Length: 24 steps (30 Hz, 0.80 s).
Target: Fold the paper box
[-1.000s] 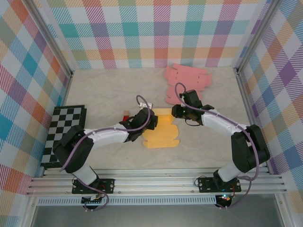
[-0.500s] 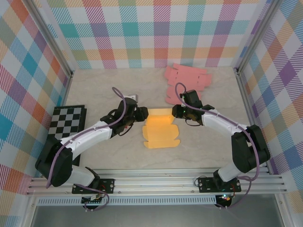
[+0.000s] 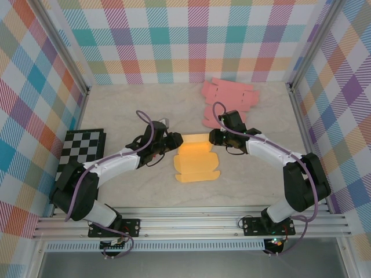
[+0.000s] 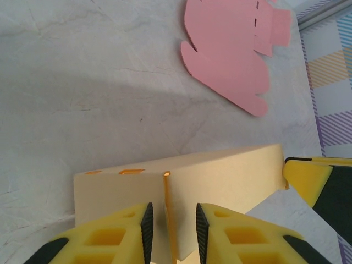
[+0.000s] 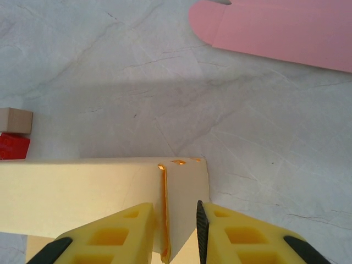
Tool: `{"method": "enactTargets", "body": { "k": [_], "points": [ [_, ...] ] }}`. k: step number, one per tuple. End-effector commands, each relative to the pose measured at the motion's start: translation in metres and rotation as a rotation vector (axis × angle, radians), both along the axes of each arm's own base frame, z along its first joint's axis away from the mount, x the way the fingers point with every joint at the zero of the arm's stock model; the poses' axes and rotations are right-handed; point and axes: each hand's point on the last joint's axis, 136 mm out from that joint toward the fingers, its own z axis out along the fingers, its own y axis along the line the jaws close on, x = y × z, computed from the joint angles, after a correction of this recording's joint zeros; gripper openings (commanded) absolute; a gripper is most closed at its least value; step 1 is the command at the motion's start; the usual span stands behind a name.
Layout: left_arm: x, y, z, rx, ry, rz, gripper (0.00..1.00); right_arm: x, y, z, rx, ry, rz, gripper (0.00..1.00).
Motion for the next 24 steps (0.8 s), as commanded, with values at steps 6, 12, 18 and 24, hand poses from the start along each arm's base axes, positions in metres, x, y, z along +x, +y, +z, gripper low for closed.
{"method": "enactTargets", "body": {
  "k": [6, 12, 18, 24],
  "points": [
    [-0.005, 0.003, -0.029, 0.011, 0.059, 0.013, 0.17, -0.012, -0.002, -0.007, -0.055, 0.053, -0.005, 0.28],
    [-0.01, 0.018, -0.037, 0.107, 0.094, 0.039, 0.15, -0.012, -0.003, -0.007, -0.077, 0.059, -0.027, 0.28],
    [-0.04, 0.042, -0.006, 0.152, 0.102, 0.045, 0.3, -0.013, -0.007, -0.007, -0.1, 0.067, -0.061, 0.29],
    [-0.1, 0.052, -0.025, 0.099, 0.185, -0.023, 0.39, -0.013, -0.014, -0.008, -0.123, 0.065, -0.116, 0.29]
  ]
}}
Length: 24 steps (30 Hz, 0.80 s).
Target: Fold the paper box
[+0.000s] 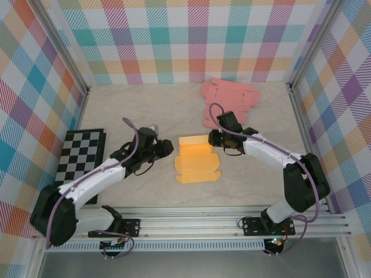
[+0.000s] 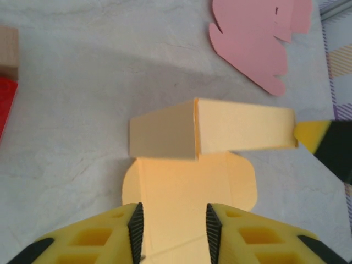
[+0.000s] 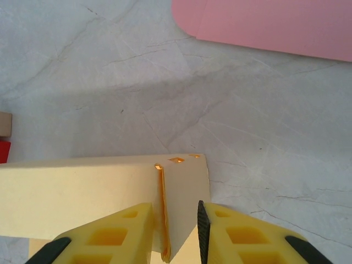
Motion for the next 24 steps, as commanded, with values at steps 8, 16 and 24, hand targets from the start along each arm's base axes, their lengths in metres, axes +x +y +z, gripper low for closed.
{"method": "enactTargets", "body": {
  "k": [8, 16, 24],
  "points": [
    [-0.084, -0.017, -0.08, -0.144, 0.202, -0.049, 0.53, -0.006, -0.011, -0.003, -0.05, 0.041, -0.066, 0.3],
    [-0.073, -0.031, -0.088, -0.12, 0.129, 0.012, 0.56, -0.008, -0.011, -0.003, -0.052, 0.041, -0.07, 0.3],
    [-0.054, -0.029, -0.113, -0.073, 0.124, 0.112, 0.58, -0.011, -0.017, -0.01, -0.075, 0.051, -0.079, 0.3]
  ]
}}
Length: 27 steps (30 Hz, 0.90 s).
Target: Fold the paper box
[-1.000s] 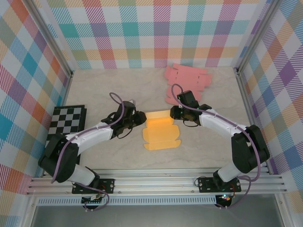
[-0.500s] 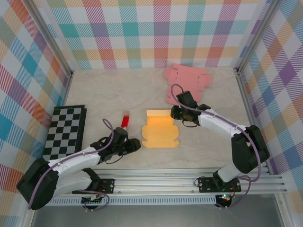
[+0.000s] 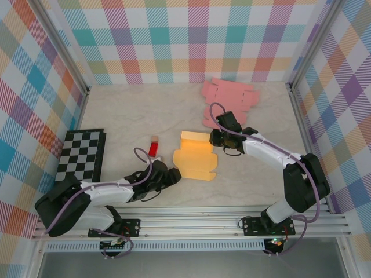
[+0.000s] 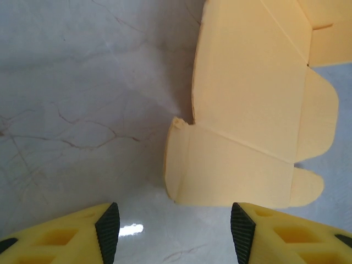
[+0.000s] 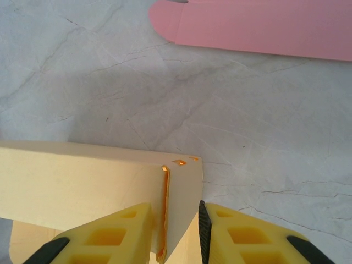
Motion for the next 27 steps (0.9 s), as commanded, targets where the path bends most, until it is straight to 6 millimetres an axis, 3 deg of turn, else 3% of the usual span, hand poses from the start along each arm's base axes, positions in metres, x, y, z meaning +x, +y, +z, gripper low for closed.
{"method": "enactTargets", "body": {
  "k": [1, 5, 11, 15, 17, 19, 22, 27],
  "points": [
    [0.016, -0.004, 0.001, -0.008, -0.056, 0.057, 0.57, -0.013, -0.01, -0.012, -0.051, 0.052, -0.015, 0.3],
    [0.026, -0.015, 0.003, -0.024, -0.08, 0.056, 0.5, -0.014, -0.012, -0.013, -0.058, 0.052, -0.017, 0.3],
    [0.037, -0.017, 0.004, 0.042, -0.127, 0.038, 0.22, -0.014, -0.013, -0.01, -0.067, 0.044, -0.011, 0.3],
    [0.043, -0.019, 0.023, 0.058, -0.209, 0.005, 0.0, -0.016, -0.009, -0.005, -0.042, 0.026, 0.012, 0.32],
    [0.045, -0.02, 0.038, 0.069, -0.254, -0.029, 0.0, -0.016, -0.003, 0.006, 0.0, 0.0, 0.037, 0.39],
    [0.043, -0.019, 0.056, 0.115, -0.301, -0.087, 0.0, -0.016, 0.0, 0.026, 0.036, -0.054, 0.062, 0.53],
    [0.037, -0.009, 0.089, 0.266, -0.356, -0.238, 0.0, -0.014, 0.001, 0.077, 0.07, -0.194, 0.126, 0.65],
    [0.014, 0.009, 0.14, 0.484, -0.417, -0.582, 0.0, -0.021, 0.021, 0.174, -0.006, -0.532, 0.505, 0.68]
  ]
}}
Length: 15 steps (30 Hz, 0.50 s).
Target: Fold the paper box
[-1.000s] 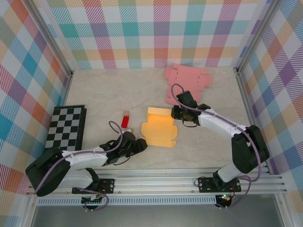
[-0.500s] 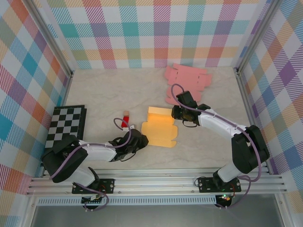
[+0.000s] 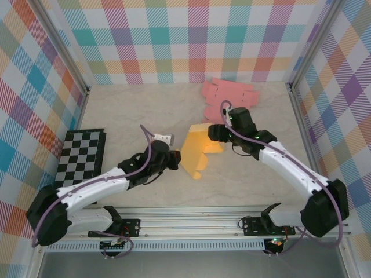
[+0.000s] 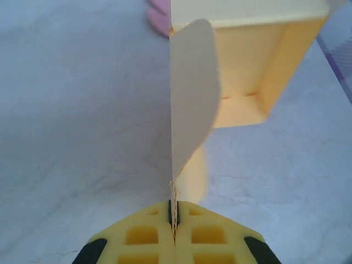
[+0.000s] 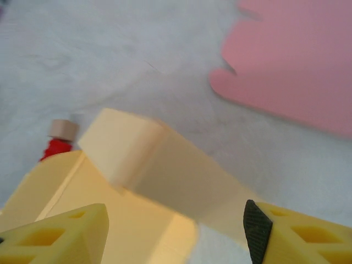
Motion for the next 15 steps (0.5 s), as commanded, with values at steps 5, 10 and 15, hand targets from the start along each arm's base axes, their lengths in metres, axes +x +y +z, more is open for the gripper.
{"method": "enactTargets", "body": {
  "k": [5, 10, 15],
  "points": [
    [-0.049, 0.027, 0.046, 0.377, -0.062, -0.432, 0.0, -0.054, 0.055, 0.111, -0.236, -0.522, 0.851, 0.71],
    [-0.054, 0.038, 0.068, 0.527, -0.099, -0.552, 0.0, -0.09, 0.072, 0.115, -0.269, -0.696, 1.234, 0.72],
    [-0.057, 0.037, 0.085, 0.541, -0.14, -0.599, 0.0, -0.075, 0.086, 0.108, -0.274, -0.757, 1.292, 0.72]
  ]
}}
